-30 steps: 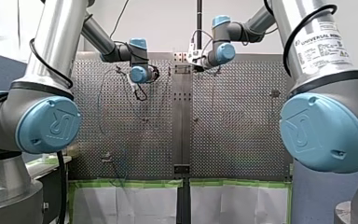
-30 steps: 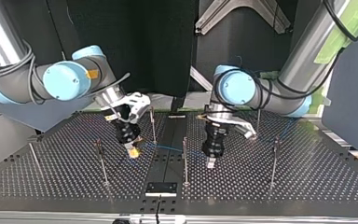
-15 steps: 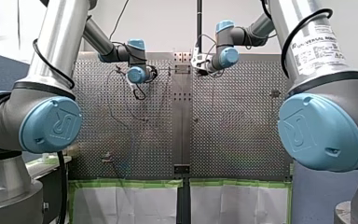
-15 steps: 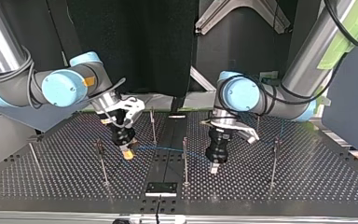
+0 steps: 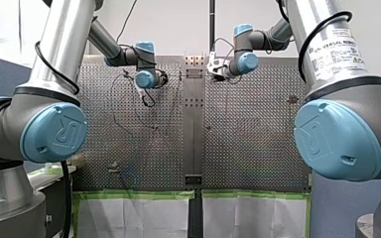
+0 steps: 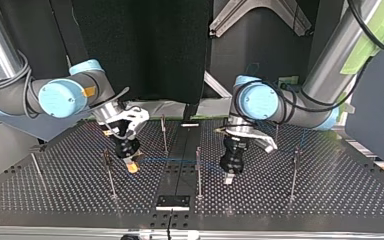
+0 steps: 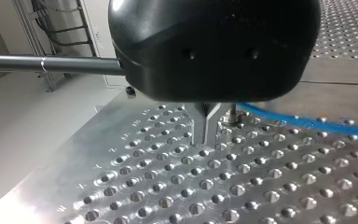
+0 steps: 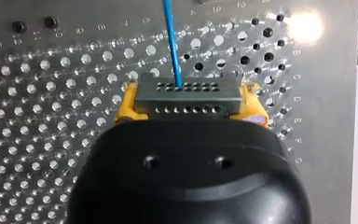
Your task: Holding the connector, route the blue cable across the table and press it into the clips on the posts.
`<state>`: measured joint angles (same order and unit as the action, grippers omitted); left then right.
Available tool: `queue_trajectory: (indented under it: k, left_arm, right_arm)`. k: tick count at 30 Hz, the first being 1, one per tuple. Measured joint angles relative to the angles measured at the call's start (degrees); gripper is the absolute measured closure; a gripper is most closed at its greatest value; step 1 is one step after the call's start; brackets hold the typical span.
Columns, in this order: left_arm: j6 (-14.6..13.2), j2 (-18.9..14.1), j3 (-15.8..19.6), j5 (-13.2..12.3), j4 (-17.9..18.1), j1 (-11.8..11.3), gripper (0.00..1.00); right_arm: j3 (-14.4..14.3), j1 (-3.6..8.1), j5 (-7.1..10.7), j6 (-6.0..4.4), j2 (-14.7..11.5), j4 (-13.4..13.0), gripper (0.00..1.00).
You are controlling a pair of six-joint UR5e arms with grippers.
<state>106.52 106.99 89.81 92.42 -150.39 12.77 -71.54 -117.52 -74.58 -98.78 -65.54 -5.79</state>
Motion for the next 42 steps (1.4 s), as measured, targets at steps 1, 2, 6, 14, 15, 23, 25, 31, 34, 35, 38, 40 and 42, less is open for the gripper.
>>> queue_trajectory:
  k: [1, 2, 6, 14, 15, 23, 25, 31, 34, 35, 38, 40, 42]
  left_arm:
    - [-0.02, -0.01, 0.00, 0.16, -0.29, 0.07, 0.78]
    - [-0.04, -0.01, 0.00, 0.39, -0.65, 0.14, 0.63]
    - [-0.16, -0.02, 0.03, 1.60, -2.59, 0.51, 0.18]
    - [-2.36, -0.14, 0.13, 3.58, -6.15, 1.51, 0.02]
    - [-2.94, -0.27, 0.27, 4.12, -6.74, 1.82, 0.02]
    - [-3.65, -2.44, 2.53, 6.39, -10.13, 3.09, 0.02]
    - [-3.04, -3.34, 3.41, 5.82, -10.36, 3.29, 0.02]
    - [-2.46, -6.09, 6.18, 4.52, -12.25, 4.22, 0.02]
    - [-2.85, -7.42, 7.51, 4.56, -13.53, 4.75, 0.02]
    - [-2.95, -7.85, 7.94, 4.61, -13.85, 4.91, 0.02]
    - [-3.01, -9.32, 9.41, 4.75, -14.42, 5.49, 0.02]
    - [-2.95, -10.46, 10.53, 4.79, -14.40, 5.92, 0.02]
    - [-3.00, -11.72, 11.80, 4.80, -14.14, 6.33, 0.02]
  right_arm:
    - [0.01, 0.05, 0.10, 0.05, 0.00, 0.02, 1.00]
    - [0.01, 0.06, 0.17, 0.09, 0.00, 0.03, 1.00]
    - [0.00, 0.06, 0.35, 0.21, 0.00, 0.07, 1.00]
    - [0.00, 0.09, 0.38, 0.23, 0.00, 0.18, 1.00]
    - [0.01, 0.10, 0.36, 0.21, 0.01, 0.20, 1.00]
    - [-0.01, 0.07, 0.31, 0.19, -0.01, 0.36, 1.00]
    - [-0.02, 0.02, 0.28, 0.22, -0.05, 0.39, 1.00]
    - [-0.04, -0.11, 0.27, 0.21, -0.08, 0.41, 1.00]
    - [-0.02, -0.11, 0.30, 0.15, -0.08, 0.44, 1.00]
    - [-0.03, -0.12, 0.32, 0.14, -0.08, 0.45, 1.00]
    - [-0.04, -0.06, 0.33, 0.09, -0.08, 0.49, 1.00]
    - [-0.04, 0.02, 0.32, 0.04, -0.08, 0.50, 1.00]
    - [-0.04, 0.09, 0.29, 0.01, -0.08, 0.50, 1.00]
